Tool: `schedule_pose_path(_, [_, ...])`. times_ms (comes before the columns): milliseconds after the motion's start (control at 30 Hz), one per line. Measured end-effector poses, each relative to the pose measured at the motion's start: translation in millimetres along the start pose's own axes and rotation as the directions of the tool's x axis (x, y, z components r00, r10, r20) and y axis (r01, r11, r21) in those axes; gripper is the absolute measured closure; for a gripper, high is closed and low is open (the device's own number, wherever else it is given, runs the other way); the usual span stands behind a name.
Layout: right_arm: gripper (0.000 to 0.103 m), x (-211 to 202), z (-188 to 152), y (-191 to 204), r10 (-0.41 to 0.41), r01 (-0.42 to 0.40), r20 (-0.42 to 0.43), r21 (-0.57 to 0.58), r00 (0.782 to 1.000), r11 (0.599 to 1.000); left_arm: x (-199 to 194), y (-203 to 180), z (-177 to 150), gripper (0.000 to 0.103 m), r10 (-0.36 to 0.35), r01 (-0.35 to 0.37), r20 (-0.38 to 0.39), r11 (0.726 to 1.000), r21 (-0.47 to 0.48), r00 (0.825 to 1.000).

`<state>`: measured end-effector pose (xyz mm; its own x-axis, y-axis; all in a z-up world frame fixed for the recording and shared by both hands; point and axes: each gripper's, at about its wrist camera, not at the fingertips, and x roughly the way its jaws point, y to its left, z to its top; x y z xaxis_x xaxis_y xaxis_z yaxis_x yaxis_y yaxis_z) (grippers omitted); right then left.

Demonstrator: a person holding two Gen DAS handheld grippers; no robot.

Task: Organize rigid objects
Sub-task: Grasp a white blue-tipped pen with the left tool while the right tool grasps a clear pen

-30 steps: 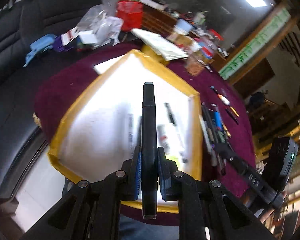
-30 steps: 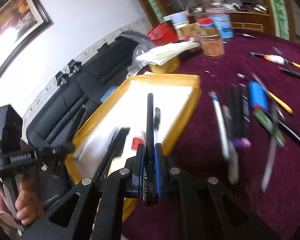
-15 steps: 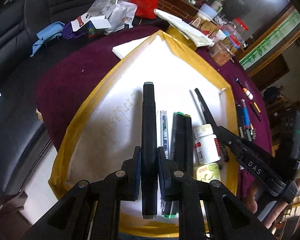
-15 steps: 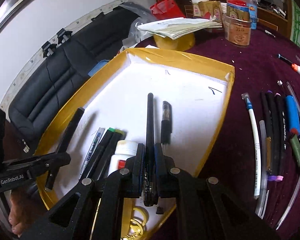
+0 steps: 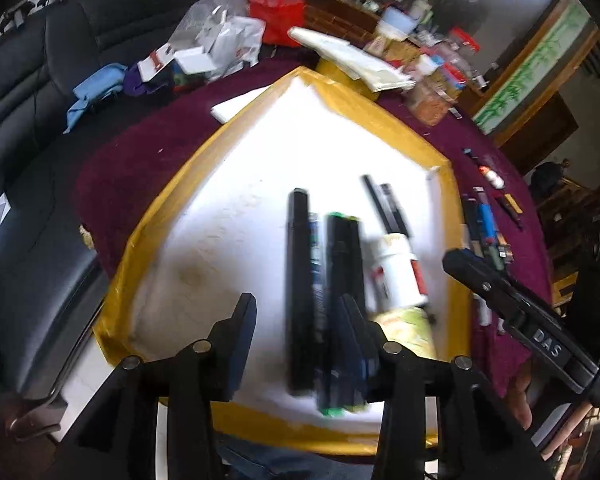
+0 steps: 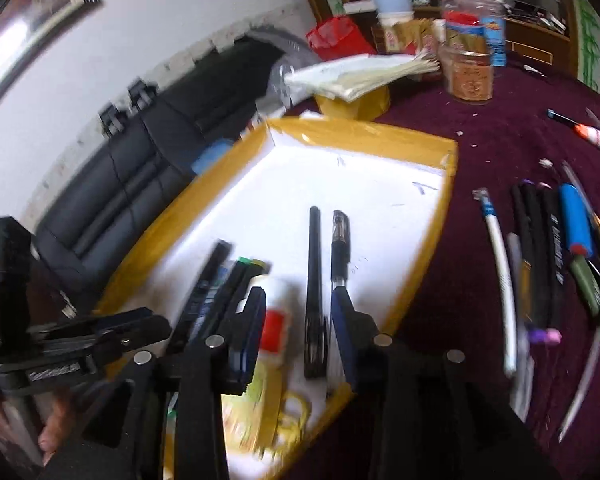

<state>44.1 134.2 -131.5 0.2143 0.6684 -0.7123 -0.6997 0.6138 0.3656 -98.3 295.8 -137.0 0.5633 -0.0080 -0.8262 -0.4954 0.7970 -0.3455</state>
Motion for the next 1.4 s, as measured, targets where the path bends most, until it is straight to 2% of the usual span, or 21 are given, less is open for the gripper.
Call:
schedule_pose_path(167, [0.062, -49.1, -34.2, -28.6, 0.023, -0.029, 0.072, 0.078, 0.997, 0.997, -17.4, -39.1, -19.3, 0.059, -0.079, 0.077, 0.026, 0.995, 0.069, 0.997])
schedule_pose_path(300, [0.062, -80.0, -64.1, -72.7, -0.030, 0.013, 0.090, 0.183, 0.995, 0.983, -22.5, -85.4, -37.0, 0.053, -0.144, 0.142, 0.004, 0.975, 0.169, 0.990])
schedule_pose_path(433, [0.062, -100.3, -78.9, -118.8, -0.090, 0.057, 0.099, 0.299, 0.991, 0.953, -17.0, -129.9, -51.8, 0.053, -0.166, 0.170, -0.035, 0.952, 0.257, 0.985])
schedule_pose_path(600, [0.063, -108.5, -82.1, -165.1, -0.139, 0.089, 0.100, 0.395, 0.985, 0.914, -6.5, -156.1, -63.8, 0.053, -0.157, 0.172, -0.073, 0.939, 0.298, 0.985])
schedule_pose_path(800, [0.065, -81.7, -58.4, -181.6, -0.164, 0.130, 0.056, 0.388, 0.985, 0.912, 3.1, -167.3, -68.9, 0.053, -0.121, 0.145, -0.096, 0.941, 0.305, 0.988])
schedule_pose_path(900, [0.072, -64.2, -45.4, -189.1, -0.179, 0.155, 0.028, 0.379, 0.984, 0.912, 6.9, -170.7, -69.5, 0.053, -0.105, 0.131, -0.099, 0.942, 0.309, 0.990])
schedule_pose_path(1033, [0.088, -58.4, -42.2, -194.4, -0.214, 0.193, 0.020, 0.359, 0.977, 0.913, 14.7, -170.1, -66.4, 0.053, -0.092, 0.120, -0.108, 0.948, 0.296, 0.990])
schedule_pose_path(1167, [0.095, -61.9, -48.3, -196.3, -0.196, 0.173, 0.029, 0.360, 0.980, 0.917, 24.4, -173.3, -65.1, 0.053, -0.074, 0.110, -0.127, 0.946, 0.304, 0.989])
schedule_pose_path(1333, [0.095, -81.0, -70.2, -185.2, -0.220, 0.199, 0.027, 0.336, 0.975, 0.921, 35.2, -182.2, -62.0, 0.053, -0.060, 0.108, -0.154, 0.939, 0.325, 0.986])
schedule_pose_path(1400, [0.095, -93.3, -84.1, -176.3, -0.264, 0.241, 0.033, 0.309, 0.964, 0.920, 41.6, -186.6, -53.5, 0.053, -0.055, 0.107, -0.167, 0.942, 0.318, 0.984])
